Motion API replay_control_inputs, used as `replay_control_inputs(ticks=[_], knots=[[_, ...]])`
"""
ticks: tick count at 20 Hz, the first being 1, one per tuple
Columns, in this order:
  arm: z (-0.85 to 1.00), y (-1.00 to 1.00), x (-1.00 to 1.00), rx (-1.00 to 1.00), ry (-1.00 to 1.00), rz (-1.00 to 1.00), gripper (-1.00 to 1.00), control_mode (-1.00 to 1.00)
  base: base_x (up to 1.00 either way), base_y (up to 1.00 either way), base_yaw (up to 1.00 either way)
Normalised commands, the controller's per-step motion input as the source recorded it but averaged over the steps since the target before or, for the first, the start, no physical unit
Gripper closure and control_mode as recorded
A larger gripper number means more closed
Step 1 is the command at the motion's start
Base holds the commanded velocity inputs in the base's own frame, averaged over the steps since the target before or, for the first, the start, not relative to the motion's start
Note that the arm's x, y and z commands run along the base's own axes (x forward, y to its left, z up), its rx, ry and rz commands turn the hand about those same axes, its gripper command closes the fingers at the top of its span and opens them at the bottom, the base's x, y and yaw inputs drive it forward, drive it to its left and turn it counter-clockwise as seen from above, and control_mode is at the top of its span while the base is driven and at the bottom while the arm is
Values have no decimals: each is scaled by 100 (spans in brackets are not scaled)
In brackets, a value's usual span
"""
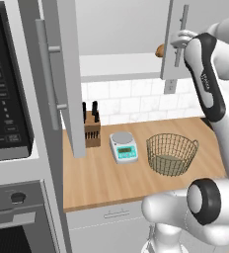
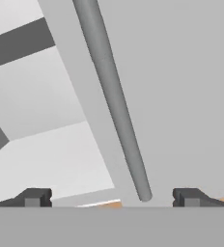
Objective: Open the cabinet, pick up the bread from the cabinet and place it in the basket. Then move the basket to the dining counter.
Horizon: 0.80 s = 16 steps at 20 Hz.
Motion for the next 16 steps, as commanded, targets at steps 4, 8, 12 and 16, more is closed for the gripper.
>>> replay_control_inputs(ticks=[4,8,12,16], knots=[[0,0,28,0,0,3,-100,-100,0,0,0],[0,0,33,0,-1,4,-100,-100,0,0,0],[0,0,32,0,-2,3,-100,-100,0,0,0],[0,0,37,0,-2,2,-100,-100,0,0,0]])
